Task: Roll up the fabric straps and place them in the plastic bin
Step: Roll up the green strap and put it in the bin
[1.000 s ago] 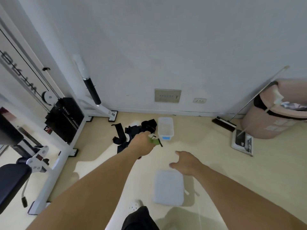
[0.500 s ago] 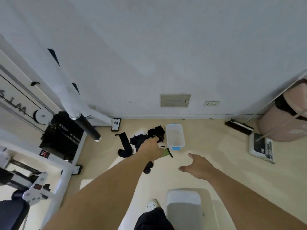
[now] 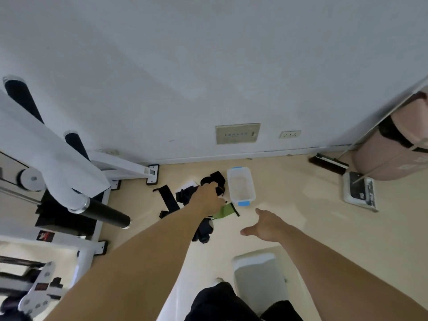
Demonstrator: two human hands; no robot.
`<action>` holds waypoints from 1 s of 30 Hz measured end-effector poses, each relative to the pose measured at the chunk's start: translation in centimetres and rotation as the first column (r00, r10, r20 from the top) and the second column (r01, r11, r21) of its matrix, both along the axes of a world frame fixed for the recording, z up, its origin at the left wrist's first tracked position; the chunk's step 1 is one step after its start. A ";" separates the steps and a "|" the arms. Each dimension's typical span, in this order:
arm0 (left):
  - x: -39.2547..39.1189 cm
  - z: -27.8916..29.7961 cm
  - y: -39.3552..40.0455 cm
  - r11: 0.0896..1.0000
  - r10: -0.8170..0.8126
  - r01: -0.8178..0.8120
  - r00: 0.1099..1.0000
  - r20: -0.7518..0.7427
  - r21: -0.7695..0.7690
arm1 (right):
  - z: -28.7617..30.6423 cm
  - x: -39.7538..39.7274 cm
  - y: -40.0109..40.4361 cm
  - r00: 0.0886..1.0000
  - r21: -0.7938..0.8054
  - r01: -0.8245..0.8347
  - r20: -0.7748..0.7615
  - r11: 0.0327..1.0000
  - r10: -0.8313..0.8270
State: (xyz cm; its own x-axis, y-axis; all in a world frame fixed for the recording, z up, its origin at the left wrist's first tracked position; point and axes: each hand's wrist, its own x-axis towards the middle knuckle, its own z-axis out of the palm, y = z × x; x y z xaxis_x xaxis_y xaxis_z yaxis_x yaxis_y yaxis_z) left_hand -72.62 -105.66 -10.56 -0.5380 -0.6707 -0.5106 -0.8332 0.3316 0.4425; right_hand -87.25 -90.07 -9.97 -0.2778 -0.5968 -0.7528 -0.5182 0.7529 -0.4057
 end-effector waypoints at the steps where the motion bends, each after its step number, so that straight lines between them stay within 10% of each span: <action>1: -0.2 -0.2 -0.3 1.000 -0.005 0.005 1.000 0.000 0.001 | 0.0 -0.1 -0.4 1.000 0.002 0.006 0.009 1.000 -0.006; 15: -3.7 -3.9 -5.4 0.983 0.170 -0.171 0.985 0.015 0.060 | -2.7 -7.0 -8.1 0.989 0.067 -0.146 0.044 0.987 0.143; 30: -15.3 -18.7 -13.8 0.799 0.576 -0.585 0.811 0.098 0.141 | -23.2 -22.5 -27.0 0.913 0.000 -0.403 0.066 0.915 0.402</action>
